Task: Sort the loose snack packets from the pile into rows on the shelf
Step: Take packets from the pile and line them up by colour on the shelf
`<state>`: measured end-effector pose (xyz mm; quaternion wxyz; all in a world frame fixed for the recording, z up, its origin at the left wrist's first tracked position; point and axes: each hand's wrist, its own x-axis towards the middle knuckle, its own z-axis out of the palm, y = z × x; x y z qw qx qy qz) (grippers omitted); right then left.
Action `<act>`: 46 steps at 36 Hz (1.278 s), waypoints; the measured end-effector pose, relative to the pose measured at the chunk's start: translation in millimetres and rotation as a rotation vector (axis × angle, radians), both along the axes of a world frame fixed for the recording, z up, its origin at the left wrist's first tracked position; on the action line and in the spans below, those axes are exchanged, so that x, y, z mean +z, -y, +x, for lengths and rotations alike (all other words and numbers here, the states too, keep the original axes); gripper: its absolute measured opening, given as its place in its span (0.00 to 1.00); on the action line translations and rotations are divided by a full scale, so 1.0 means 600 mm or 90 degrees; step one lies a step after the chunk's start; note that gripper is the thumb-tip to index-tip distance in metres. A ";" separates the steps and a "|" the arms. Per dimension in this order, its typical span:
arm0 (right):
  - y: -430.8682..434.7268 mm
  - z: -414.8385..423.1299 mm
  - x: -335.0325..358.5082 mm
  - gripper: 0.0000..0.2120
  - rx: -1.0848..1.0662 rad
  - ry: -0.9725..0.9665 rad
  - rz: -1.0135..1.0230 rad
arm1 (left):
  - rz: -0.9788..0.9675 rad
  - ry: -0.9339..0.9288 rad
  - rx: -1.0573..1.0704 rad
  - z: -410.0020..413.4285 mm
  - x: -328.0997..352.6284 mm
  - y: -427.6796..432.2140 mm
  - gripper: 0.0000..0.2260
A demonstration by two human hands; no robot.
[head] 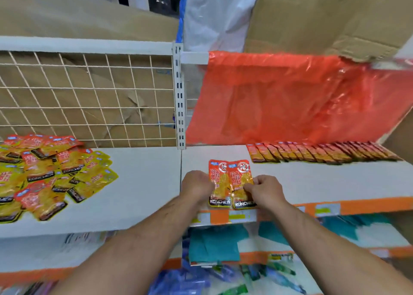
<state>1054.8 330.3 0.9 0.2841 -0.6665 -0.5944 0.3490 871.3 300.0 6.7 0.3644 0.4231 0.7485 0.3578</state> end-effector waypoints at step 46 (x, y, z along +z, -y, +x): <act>-0.313 0.239 -0.066 0.21 0.021 -0.093 -0.107 | -0.054 -0.178 0.020 0.232 -0.081 -0.320 0.07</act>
